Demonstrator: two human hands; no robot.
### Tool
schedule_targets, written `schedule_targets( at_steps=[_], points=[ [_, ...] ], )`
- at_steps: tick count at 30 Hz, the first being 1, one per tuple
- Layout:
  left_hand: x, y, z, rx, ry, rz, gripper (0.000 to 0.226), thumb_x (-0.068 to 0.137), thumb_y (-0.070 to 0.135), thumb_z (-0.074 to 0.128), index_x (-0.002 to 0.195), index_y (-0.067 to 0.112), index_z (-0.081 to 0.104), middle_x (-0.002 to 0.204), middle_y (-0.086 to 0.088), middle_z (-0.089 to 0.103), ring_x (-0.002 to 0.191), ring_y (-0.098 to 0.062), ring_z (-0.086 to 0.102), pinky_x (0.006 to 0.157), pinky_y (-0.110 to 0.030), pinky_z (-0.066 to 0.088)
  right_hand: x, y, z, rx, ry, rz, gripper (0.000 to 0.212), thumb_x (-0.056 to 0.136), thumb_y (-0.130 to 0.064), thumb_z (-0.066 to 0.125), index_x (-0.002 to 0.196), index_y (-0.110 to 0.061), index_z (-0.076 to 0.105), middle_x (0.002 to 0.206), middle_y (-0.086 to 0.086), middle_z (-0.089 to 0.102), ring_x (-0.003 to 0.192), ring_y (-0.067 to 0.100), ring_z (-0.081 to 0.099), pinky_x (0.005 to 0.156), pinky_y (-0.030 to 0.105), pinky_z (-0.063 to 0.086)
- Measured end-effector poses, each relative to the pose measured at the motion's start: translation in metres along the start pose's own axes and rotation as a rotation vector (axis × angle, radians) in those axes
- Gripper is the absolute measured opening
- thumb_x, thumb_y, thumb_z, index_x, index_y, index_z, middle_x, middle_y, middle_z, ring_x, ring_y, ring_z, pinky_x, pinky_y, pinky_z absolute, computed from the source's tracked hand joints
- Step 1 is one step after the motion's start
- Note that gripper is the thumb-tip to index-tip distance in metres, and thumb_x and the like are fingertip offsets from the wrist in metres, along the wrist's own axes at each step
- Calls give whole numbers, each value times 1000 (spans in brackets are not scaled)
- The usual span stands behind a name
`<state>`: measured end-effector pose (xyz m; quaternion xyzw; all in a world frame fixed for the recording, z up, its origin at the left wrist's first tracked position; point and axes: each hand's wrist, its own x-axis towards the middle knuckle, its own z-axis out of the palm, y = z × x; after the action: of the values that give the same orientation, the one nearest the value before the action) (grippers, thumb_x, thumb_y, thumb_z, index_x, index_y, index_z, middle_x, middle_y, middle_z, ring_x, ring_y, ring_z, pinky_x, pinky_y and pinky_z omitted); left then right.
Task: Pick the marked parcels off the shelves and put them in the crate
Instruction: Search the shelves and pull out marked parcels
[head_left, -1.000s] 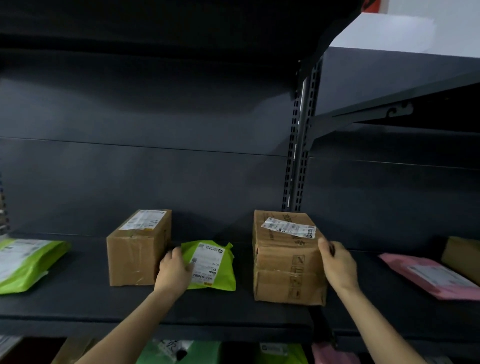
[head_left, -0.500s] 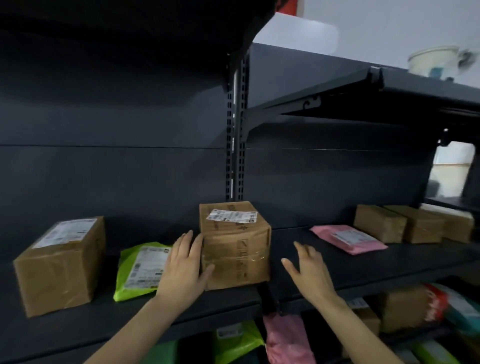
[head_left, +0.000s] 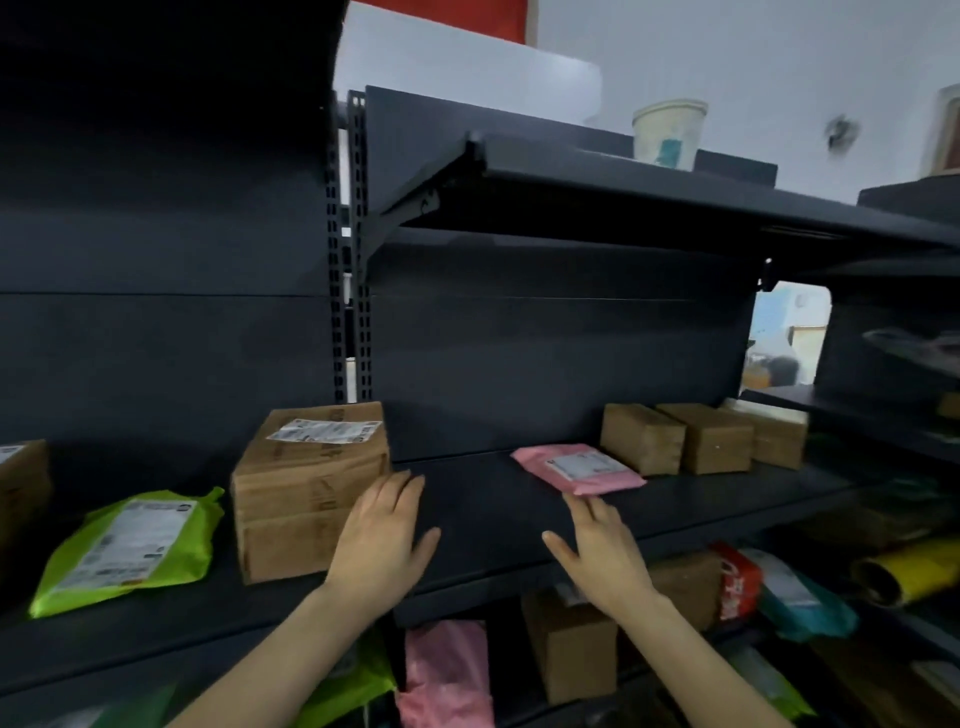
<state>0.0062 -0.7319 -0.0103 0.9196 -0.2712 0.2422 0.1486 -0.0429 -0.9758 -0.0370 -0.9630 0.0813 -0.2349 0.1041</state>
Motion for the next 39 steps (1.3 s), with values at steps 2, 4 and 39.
schedule_targets(
  at_steps=[2,4,39],
  points=[
    [11,26,18,49,-53,-31,64,93,44,43,147,14,26,152,-4,28,141,-20,23,118,-28,15,-2,33,-10,-55,-5,-26,61,94,-49,41,144,-17,27,143,5,39,128,22,38,101,31,37],
    [20,51,34,77,-94,-64,65,93,45,43,147,13,25,153,-5,27,142,-20,22,119,-30,13,-2,65,-20,-77,-18,-36,61,94,-48,41,144,-17,27,144,5,39,128,22,38,101,31,36],
    [224,152,199,93,-396,-604,60,90,59,34,132,19,50,135,-7,47,126,-25,39,101,-35,39,197,269,-17,-11,-26,-11,61,93,-51,40,143,-17,29,139,13,37,125,27,38,95,36,43]
  ],
)
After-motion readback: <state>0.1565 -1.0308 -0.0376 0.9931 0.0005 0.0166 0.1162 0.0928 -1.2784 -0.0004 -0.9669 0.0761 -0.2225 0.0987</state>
